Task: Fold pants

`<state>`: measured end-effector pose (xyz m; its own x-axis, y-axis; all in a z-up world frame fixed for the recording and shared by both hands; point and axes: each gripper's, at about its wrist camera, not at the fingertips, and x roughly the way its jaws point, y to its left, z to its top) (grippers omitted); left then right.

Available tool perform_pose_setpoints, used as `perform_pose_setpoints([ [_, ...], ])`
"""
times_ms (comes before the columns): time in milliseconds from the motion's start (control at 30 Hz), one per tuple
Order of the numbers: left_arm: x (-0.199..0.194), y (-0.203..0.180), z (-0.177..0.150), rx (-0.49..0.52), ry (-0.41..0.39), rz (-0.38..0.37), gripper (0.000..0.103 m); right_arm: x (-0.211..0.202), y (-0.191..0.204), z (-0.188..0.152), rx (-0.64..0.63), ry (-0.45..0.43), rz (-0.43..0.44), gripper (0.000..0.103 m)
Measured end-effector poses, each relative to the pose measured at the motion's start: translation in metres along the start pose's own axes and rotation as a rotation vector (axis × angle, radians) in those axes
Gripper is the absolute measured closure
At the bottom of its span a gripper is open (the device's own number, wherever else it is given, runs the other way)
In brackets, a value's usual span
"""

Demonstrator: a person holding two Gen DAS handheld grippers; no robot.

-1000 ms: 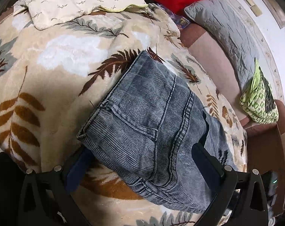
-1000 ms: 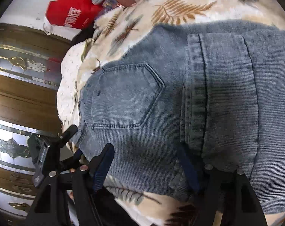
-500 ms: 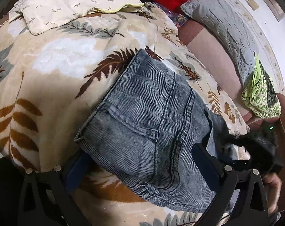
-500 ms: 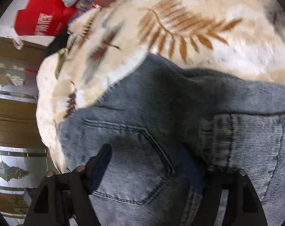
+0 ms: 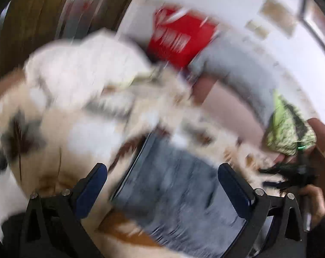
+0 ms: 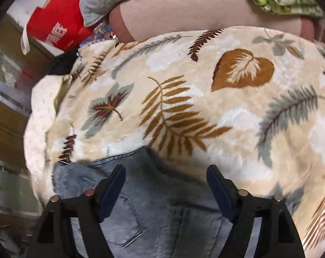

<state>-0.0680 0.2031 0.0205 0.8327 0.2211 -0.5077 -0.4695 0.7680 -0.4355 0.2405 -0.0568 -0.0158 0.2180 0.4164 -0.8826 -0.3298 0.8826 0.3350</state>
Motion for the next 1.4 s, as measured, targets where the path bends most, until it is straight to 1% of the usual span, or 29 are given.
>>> perform_pose_setpoints([
  [33,0.002,-0.007,0.001,0.024,0.005,-0.031,0.001,0.008,0.004,0.003,-0.027,0.023,0.012,0.035],
  [67,0.011,-0.014,0.0,0.046,0.051,-0.072,0.001,0.016,0.008,0.006,-0.048,0.037,0.021,0.042],
  [100,0.026,-0.019,-0.003,0.058,0.121,-0.094,0.001,0.026,0.016,0.006,-0.086,0.054,0.026,0.044],
  [133,0.04,-0.02,-0.007,0.061,0.181,-0.087,0.001,0.03,0.019,0.006,-0.11,0.064,0.028,0.048],
  [200,0.076,-0.017,-0.022,0.068,0.34,-0.01,0.002,0.049,0.031,0.007,-0.164,0.087,0.021,0.049],
  [233,0.09,-0.01,-0.03,0.052,0.416,0.013,0.006,0.062,0.035,0.009,-0.18,0.108,0.021,0.055],
  [267,0.099,-0.004,-0.037,0.044,0.462,0.026,0.007,0.074,0.037,0.009,-0.189,0.138,0.023,0.077],
  [300,0.097,-0.009,-0.038,0.095,0.442,0.034,0.007,0.081,0.039,0.008,-0.204,0.157,0.025,0.082],
  [333,0.094,-0.015,-0.038,0.137,0.432,0.048,0.007,0.083,0.046,0.005,-0.26,0.151,0.002,0.088],
  [367,0.094,-0.017,-0.041,0.156,0.432,0.056,0.007,0.077,0.053,0.001,-0.306,0.12,-0.021,0.099],
  [467,0.096,-0.021,-0.045,0.187,0.433,0.081,0.007,0.047,0.066,-0.002,-0.36,-0.011,-0.066,0.099],
  [500,0.096,-0.021,-0.046,0.191,0.433,0.085,0.007,0.045,0.069,-0.004,-0.381,-0.027,-0.09,0.099],
  [600,0.095,-0.025,-0.05,0.213,0.428,0.093,0.007,0.07,0.067,-0.009,-0.399,0.004,-0.145,0.099],
  [633,0.095,-0.024,-0.049,0.213,0.427,0.09,0.007,0.079,0.061,-0.01,-0.369,0.011,-0.133,0.096],
  [700,0.095,-0.024,-0.048,0.212,0.425,0.082,0.006,0.074,0.047,-0.005,-0.27,-0.009,-0.078,0.09],
  [767,0.093,-0.021,-0.049,0.211,0.424,0.08,0.006,0.057,0.042,-0.002,-0.22,-0.038,-0.056,0.072],
  [800,0.093,-0.022,-0.049,0.211,0.423,0.082,0.006,0.046,0.042,-0.002,-0.222,-0.066,-0.061,0.067],
  [833,0.093,-0.021,-0.049,0.212,0.423,0.081,0.006,0.027,0.043,-0.003,-0.216,-0.108,-0.063,0.057],
  [867,0.093,-0.022,-0.049,0.212,0.422,0.081,0.006,0.016,0.043,-0.005,-0.202,-0.125,-0.048,0.047],
  [933,0.093,-0.021,-0.049,0.209,0.422,0.077,0.006,0.001,0.043,-0.011,-0.157,-0.125,0.016,0.045],
  [1000,0.092,-0.021,-0.049,0.206,0.42,0.072,0.006,0.008,0.043,-0.018,-0.13,-0.062,0.088,0.045],
  [1067,0.091,-0.02,-0.049,0.206,0.417,0.07,0.006,0.046,0.035,-0.023,-0.092,0.079,0.113,0.043],
  [1100,0.09,-0.02,-0.05,0.208,0.414,0.066,0.006,0.069,0.026,-0.026,-0.067,0.147,0.087,0.043],
  [1133,0.09,-0.02,-0.05,0.212,0.412,0.063,0.006,0.073,0.017,-0.028,-0.03,0.126,0.108,0.045],
  [1200,0.087,-0.019,-0.051,0.215,0.402,0.052,0.006,0.053,0.013,-0.029,0.053,0.065,0.161,0.045],
  [1233,0.086,-0.019,-0.051,0.215,0.397,0.05,0.006,0.04,0.017,-0.032,0.035,0.044,0.184,0.045],
  [1300,0.085,-0.02,-0.051,0.211,0.394,0.054,0.006,0.016,0.023,-0.04,0.003,0.009,0.191,0.044],
  [1367,0.081,-0.019,-0.05,0.185,0.383,0.043,0.006,-0.009,0.02,-0.054,0.014,-0.019,0.226,0.04],
  [1400,0.079,-0.017,-0.049,0.169,0.38,0.032,0.006,-0.019,0.013,-0.063,0.05,-0.03,0.237,0.04],
])
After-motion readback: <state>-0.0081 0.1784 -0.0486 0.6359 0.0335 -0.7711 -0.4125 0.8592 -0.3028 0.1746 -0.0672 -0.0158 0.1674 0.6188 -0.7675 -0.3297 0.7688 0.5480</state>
